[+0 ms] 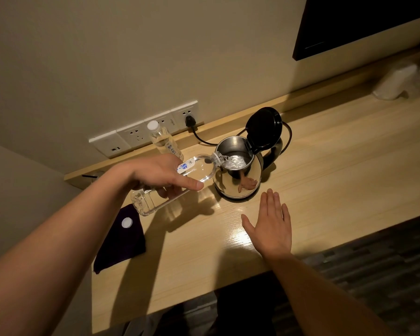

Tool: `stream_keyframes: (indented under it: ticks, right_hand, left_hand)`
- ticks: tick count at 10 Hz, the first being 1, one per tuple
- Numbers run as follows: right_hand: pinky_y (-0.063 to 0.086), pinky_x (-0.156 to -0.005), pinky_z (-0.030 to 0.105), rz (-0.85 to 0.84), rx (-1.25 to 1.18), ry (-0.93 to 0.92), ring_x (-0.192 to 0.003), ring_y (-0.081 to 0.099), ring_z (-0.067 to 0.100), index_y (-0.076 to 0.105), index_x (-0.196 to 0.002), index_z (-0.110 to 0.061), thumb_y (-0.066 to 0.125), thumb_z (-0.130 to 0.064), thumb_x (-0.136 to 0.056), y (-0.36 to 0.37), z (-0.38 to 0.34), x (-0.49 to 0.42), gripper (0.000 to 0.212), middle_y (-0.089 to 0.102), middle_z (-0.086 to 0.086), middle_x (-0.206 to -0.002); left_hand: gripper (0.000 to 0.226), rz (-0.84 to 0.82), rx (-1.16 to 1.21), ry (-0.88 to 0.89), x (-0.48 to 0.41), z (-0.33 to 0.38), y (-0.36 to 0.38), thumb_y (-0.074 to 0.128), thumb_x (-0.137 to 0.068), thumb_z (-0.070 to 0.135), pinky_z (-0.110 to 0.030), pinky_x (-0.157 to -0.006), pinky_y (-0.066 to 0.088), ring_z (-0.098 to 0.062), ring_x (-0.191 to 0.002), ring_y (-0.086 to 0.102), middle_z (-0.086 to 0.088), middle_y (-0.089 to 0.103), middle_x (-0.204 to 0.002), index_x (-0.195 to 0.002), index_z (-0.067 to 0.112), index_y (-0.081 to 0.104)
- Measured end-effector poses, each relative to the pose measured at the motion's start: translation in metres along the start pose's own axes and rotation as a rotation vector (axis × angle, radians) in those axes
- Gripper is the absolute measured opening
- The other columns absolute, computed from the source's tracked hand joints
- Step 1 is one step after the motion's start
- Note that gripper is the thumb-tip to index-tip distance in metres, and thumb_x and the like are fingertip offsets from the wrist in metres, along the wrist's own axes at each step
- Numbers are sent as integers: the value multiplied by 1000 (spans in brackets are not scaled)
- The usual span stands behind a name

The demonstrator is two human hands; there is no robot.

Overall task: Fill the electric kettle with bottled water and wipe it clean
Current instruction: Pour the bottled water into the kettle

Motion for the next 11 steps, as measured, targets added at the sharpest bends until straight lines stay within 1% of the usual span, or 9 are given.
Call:
stream_keyframes:
  ticks: [1, 4, 5, 6, 7, 8, 9, 10, 11]
  right_hand:
    - [12, -130, 45, 9, -3, 4, -161, 4, 22, 14, -164, -8, 30, -71, -98, 0, 0, 0, 92, 10, 9, -174]
    - [10, -130, 45, 2, 6, -1, -162, 1, 22, 12, -164, -9, 28, -71, -98, 0, 0, 0, 93, 8, 9, -174]
    - [12, -130, 46, 4, 6, -4, -162, 3, 23, 13, -164, -8, 28, -71, -98, 0, 0, 1, 92, 9, 10, -174]
    - [12, -130, 45, 3, 6, -8, -162, 3, 23, 12, -164, -8, 27, -71, -98, 0, 1, 1, 92, 8, 10, -174]
    - [11, -130, 45, 2, 3, -5, -162, 2, 23, 12, -164, -9, 27, -71, -98, -1, 1, 1, 92, 8, 10, -174]
    - [12, -130, 46, 1, -1, -1, -162, 2, 23, 12, -164, -8, 27, -71, -98, 0, 1, 1, 93, 8, 9, -174]
    - [10, -130, 45, -5, 9, -5, -162, 0, 22, 10, -165, -9, 25, -72, -98, 0, 1, 1, 93, 6, 9, -174]
    - [8, -130, 44, -9, 2, -1, -162, -1, 21, 10, -165, -9, 26, -72, -98, 0, 1, 0, 93, 5, 8, -175]
    - [6, -130, 43, -15, 0, -1, -161, -3, 21, 8, -165, -9, 27, -71, -98, 1, 1, 0, 93, 4, 8, -175]
  left_hand:
    - [98, -11, -14, -6, 1, 3, 0, 84, -50, 80, -37, -70, 62, -24, -72, 71, -12, 72, -83, -104, -1, 70]
    - [91, -14, -21, -20, 2, 6, -1, 84, -50, 79, -35, -68, 61, -22, -72, 73, -9, 75, -82, -99, 4, 72]
    - [81, -23, -30, -20, 3, 10, 1, 83, -55, 77, -33, -67, 60, -21, -70, 73, -8, 75, -79, -93, 7, 72]
    - [57, -23, -25, -18, 4, 14, 1, 80, -66, 64, -30, -62, 56, -15, -63, 71, -3, 74, -71, -85, 11, 72]
    - [69, -15, -23, -23, 5, 15, 1, 83, -61, 70, -30, -61, 56, -16, -61, 70, -4, 73, -72, -88, 8, 72]
    - [92, -28, -32, -27, 4, 15, -2, 84, -50, 80, -32, -64, 57, -19, -65, 71, -9, 74, -77, -96, 2, 72]
    - [76, -40, -36, -28, 4, 16, -3, 84, -54, 77, -34, -67, 55, -20, -63, 69, -7, 73, -73, -87, 9, 73]
    - [52, -27, -19, -43, 4, 18, -4, 85, -66, 61, -36, -68, 54, -22, -62, 67, -7, 72, -70, -80, 13, 71]
    - [51, -39, -5, -60, 3, 19, -4, 86, -63, 61, -37, -69, 54, -22, -62, 68, -6, 72, -69, -79, 14, 72]
Point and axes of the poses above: each hand's wrist, its own x-axis away from the middle knuckle, its own y-axis out of the palm, z = x × y, the point moved 1 cm from there along -x, towards the middle knuckle
